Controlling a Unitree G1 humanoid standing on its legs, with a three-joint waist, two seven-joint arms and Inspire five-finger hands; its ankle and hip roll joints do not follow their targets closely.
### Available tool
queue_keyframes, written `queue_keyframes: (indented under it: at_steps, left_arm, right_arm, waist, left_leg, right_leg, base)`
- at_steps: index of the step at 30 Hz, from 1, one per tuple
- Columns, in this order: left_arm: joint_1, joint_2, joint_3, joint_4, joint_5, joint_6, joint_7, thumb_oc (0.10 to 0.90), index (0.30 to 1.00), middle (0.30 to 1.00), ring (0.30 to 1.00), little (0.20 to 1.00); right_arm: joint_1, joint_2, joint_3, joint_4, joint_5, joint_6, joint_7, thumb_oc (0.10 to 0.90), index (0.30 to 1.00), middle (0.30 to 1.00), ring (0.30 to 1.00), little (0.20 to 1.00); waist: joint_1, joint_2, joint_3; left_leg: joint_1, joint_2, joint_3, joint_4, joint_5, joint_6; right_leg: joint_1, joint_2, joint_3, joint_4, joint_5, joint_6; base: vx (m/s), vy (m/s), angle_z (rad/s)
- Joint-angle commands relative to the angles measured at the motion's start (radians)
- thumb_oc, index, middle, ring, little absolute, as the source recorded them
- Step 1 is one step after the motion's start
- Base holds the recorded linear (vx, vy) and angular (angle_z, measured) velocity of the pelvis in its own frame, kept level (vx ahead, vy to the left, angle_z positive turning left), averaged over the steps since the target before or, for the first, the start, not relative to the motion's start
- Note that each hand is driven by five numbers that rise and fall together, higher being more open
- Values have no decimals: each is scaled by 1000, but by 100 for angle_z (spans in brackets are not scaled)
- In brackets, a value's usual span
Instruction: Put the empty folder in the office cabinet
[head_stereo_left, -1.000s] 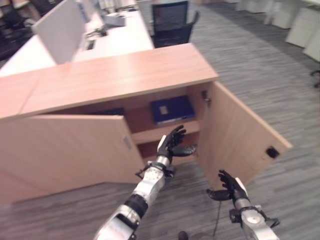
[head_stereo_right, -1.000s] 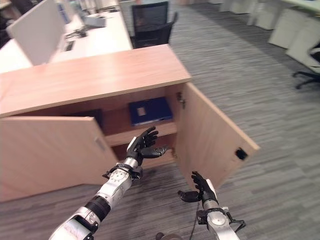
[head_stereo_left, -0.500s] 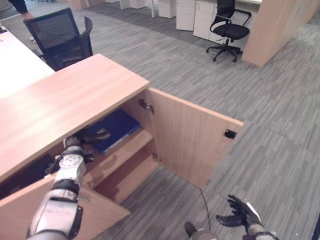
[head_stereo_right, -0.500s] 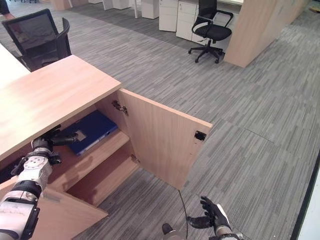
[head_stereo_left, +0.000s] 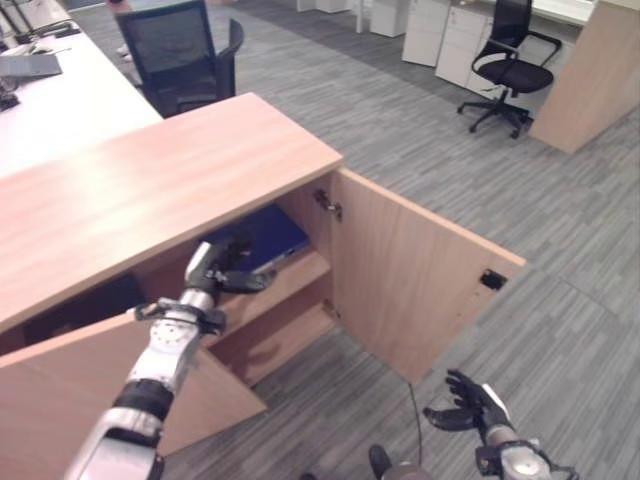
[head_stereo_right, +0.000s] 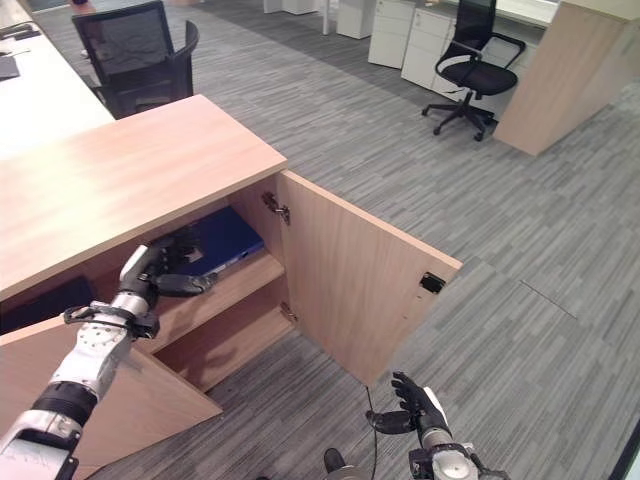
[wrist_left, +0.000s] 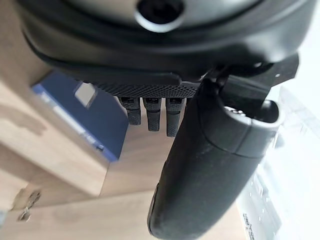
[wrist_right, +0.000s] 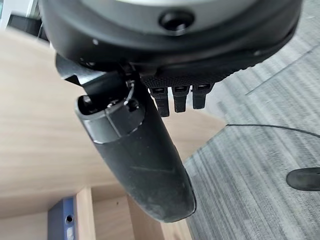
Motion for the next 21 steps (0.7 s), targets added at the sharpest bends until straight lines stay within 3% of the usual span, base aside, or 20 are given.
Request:
queue_keyframes:
  at_steps: [1, 4, 6, 9, 10, 15, 20, 21]
  left_arm:
    - [16, 4, -63, -20, -14, -41, -110, 800, 900, 900, 900, 900]
    - [121, 1, -155, -89, 27, -7, -203, 800, 900, 900, 900, 900]
    - [174, -6, -177, -98, 47, 4, -233, 800, 900, 900, 900, 900]
    - [238, -93, -156, -35, 64, 4, -208, 800, 900, 900, 900, 900]
    - [317, -162, -106, 15, 42, 10, -168, 800, 900, 900, 900, 900]
    - [393, -219, -25, 110, 21, 32, -123, 800, 900, 900, 900, 900]
    - [386, -243, 31, 207, 19, 40, -93, 800, 900, 900, 900, 900]
    - [374, -250, 40, 249, 34, 40, -86, 800, 900, 900, 900, 900]
  right_arm:
    - [-32, -31, -16, -6, -32, -45, -11, 800, 900, 900, 900, 900]
    - [-74, -21, -2, -9, -60, -33, -10, 800, 900, 900, 900, 900]
    - [-83, -14, -2, -14, -61, -34, -9, 800, 900, 900, 900, 900]
    - [-69, -3, -18, -21, -41, -34, -22, 800, 900, 900, 900, 900]
    - [-77, -9, -36, -6, -22, -30, -37, 800, 900, 900, 900, 900]
    - [-100, -40, -46, 53, -8, -25, -57, 800, 900, 900, 900, 900]
    - [-104, -62, -85, 95, 32, -23, -79, 800, 900, 900, 900, 900]
    - [-111, -83, -112, 112, 48, -28, -93, 800, 900, 900, 900, 900]
  waist:
    - [64, 24, -52]
    - [95, 42, -29]
    - [102, 45, -26]
    - [87, 38, -28]
    - [100, 32, -41]
    - [123, 43, -55]
    - [126, 51, -46]
    - [127, 52, -31]
  left_leg:
    - [32, 41, 75, 8, -96, -39]
    - [29, 60, 119, 10, -93, -45]
    - [30, 70, 135, 10, -95, -49]
    - [28, 71, 111, 10, -92, -53]
    - [35, 76, 112, 10, -96, -61]
    - [47, 128, 142, 18, -66, -99]
    - [39, 169, 127, 45, -42, -131]
    - [8, 200, 115, 106, -5, -154]
  right_leg:
    - [-106, -57, -59, 203, -95, 137]
    - [-134, -130, -246, 250, -76, 135]
    - [-132, -173, -310, 256, -67, 128]
    - [-143, -158, -222, 243, -66, 132]
    - [-121, -161, -203, 170, -57, 125]
    - [-46, -105, -220, 45, -60, 98]
    - [-12, -72, -237, 27, -87, 72]
    - [6, -56, -249, 23, -105, 56]
  base:
    - [-137, -30, 7]
    - [-87, -87, -9]
    - [-53, -149, -76]
    - [17, -233, -37]
    - [35, -274, 29]
    - [24, -302, 5]
    - [-3, -176, -6]
    - [-46, -195, 11]
